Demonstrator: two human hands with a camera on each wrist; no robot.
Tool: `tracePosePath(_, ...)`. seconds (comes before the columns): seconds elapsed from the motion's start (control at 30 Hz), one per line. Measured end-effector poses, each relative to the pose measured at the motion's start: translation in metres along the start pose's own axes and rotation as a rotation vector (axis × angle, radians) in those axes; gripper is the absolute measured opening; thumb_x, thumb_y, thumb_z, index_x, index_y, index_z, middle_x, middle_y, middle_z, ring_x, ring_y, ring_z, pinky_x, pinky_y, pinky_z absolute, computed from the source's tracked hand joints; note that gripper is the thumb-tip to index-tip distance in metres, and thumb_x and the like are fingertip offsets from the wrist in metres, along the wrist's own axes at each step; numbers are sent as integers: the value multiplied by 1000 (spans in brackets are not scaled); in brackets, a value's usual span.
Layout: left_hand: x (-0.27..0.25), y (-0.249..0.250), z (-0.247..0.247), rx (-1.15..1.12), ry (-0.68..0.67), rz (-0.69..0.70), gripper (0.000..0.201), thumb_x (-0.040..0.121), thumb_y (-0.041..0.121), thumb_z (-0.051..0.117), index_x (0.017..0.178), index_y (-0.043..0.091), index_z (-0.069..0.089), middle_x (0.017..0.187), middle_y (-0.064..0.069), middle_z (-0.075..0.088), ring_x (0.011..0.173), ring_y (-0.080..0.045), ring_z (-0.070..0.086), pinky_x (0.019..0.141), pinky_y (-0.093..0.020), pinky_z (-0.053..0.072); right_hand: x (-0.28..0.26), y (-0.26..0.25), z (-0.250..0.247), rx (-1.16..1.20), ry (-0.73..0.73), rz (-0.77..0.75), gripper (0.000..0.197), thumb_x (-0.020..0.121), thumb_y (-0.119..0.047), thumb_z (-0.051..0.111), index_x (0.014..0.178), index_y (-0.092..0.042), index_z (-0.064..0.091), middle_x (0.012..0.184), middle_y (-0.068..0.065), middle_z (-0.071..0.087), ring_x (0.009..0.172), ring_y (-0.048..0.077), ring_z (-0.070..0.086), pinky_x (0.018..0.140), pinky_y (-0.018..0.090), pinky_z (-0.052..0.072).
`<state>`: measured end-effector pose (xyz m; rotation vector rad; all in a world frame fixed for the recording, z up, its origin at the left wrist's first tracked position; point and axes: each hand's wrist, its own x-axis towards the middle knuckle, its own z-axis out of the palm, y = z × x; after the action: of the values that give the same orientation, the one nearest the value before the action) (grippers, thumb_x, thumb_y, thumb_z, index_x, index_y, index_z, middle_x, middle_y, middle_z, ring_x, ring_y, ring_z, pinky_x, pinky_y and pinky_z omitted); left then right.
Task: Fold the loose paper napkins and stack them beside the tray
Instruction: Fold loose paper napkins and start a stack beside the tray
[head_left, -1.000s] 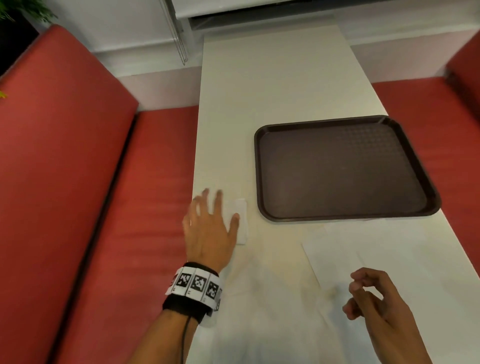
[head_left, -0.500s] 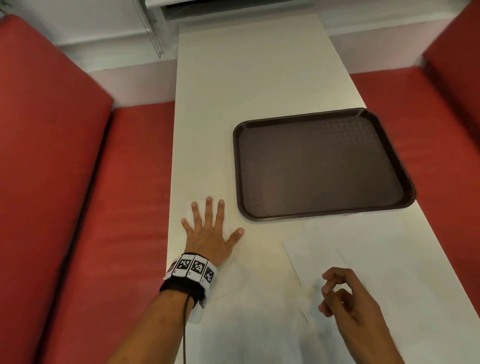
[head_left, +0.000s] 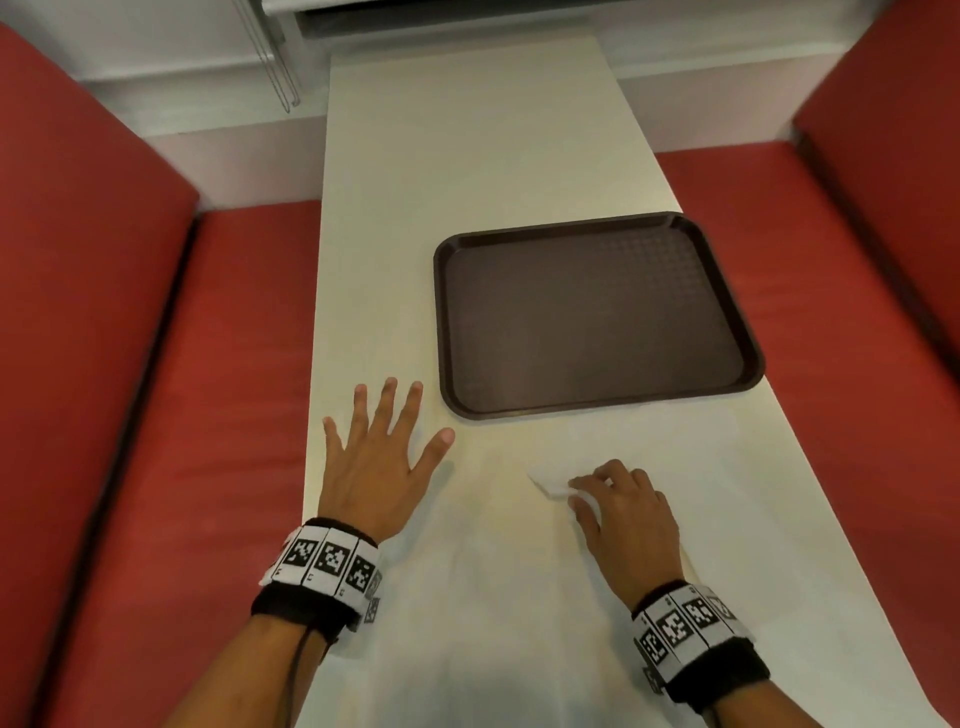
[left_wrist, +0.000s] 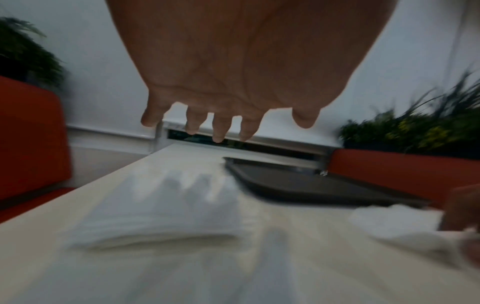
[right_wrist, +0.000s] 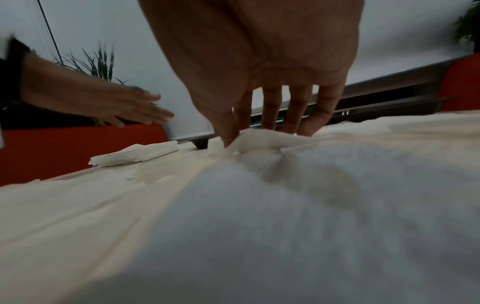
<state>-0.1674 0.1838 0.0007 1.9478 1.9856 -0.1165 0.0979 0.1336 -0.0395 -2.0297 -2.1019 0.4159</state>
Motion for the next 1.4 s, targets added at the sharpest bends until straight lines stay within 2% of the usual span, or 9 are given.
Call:
tracePosePath(0.17, -39, 50, -10, -121, 76, 119, 79, 92, 73, 3, 151, 32, 36, 161, 6, 31, 151, -17, 22, 120, -40, 17, -6, -2, -17, 143, 168, 3, 16, 93, -31, 64, 103, -26, 76, 96, -4, 66, 86, 20, 59, 67, 35, 48)
tracePosePath(0.3, -58, 97, -23, -664, -165, -30, 72, 83, 83, 25, 108, 30, 65, 109, 8, 71, 102, -12, 65, 94, -31, 48, -25, -21, -43, 344, 262, -65, 28, 95, -40, 51, 109, -29, 73, 97, -7, 64, 88, 12, 56, 70, 33, 48)
tracePosePath(0.37, -62, 113, -26, -1018, -209, -92, 63, 80, 85, 41, 89, 28, 68, 93, 8, 74, 91, -13, 69, 92, -37, 53, -39, -34, -56, 451, 233, -122, 28, 96, -40, 50, 112, -31, 72, 98, -10, 62, 90, 8, 56, 73, 32, 50)
tracePosePath(0.5, -72, 129, -42, -1276, -208, -65, 20, 93, 42, 61, 90, 22, 65, 98, -4, 74, 98, -28, 69, 94, -53, 50, -60, -35, -85, 761, 122, -98, 35, 89, -53, 60, 119, -37, 67, 108, -20, 59, 98, 6, 62, 85, 27, 51)
tracePosePath(0.63, -87, 137, -71, -1477, -338, 43, 10, 91, 27, 63, 87, 19, 59, 90, -4, 64, 85, -21, 62, 71, -33, 48, -62, 4, -111, 1102, 74, 238, 68, 70, -66, 67, 133, -48, 50, 131, -16, 50, 118, 2, 54, 93, 21, 45)
tracePosePath(0.8, -104, 149, -85, -1510, -315, 25, 10, 87, 29, 59, 89, 19, 58, 89, -5, 65, 82, -19, 65, 68, -31, 54, -64, 47, -142, 1794, -349, 331, 34, 78, -19, 76, 108, -33, 76, 117, -4, 73, 110, 15, 68, 85, 32, 59)
tracePosePath(0.93, -109, 151, -73, -1220, -140, 31, 16, 90, 36, 62, 93, 20, 61, 92, 0, 67, 85, -16, 66, 68, -28, 52, -67, 75, -145, 1606, -337, 367, 34, 85, -16, 67, 118, -10, 68, 118, 8, 72, 108, 22, 69, 86, 33, 59)
tracePosePath(1.13, -139, 183, -59, -770, 284, 113, 15, 95, 37, 61, 94, 22, 62, 81, 9, 64, 61, -2, 55, 54, -13, 44, -79, 73, -154, 1102, -79, 144, 8, 91, -29, 65, 93, -27, 73, 91, -9, 77, 85, 11, 73, 72, 27, 60)
tracePosePath(1.4, -162, 243, -51, -1087, 119, 118, 35, 94, 53, 47, 104, 21, 57, 87, 0, 71, 74, -16, 73, 63, -41, 63, -99, 48, -163, 1223, -195, 22, 31, 99, -51, 48, 112, -31, 66, 105, -4, 72, 100, 15, 69, 88, 42, 56)
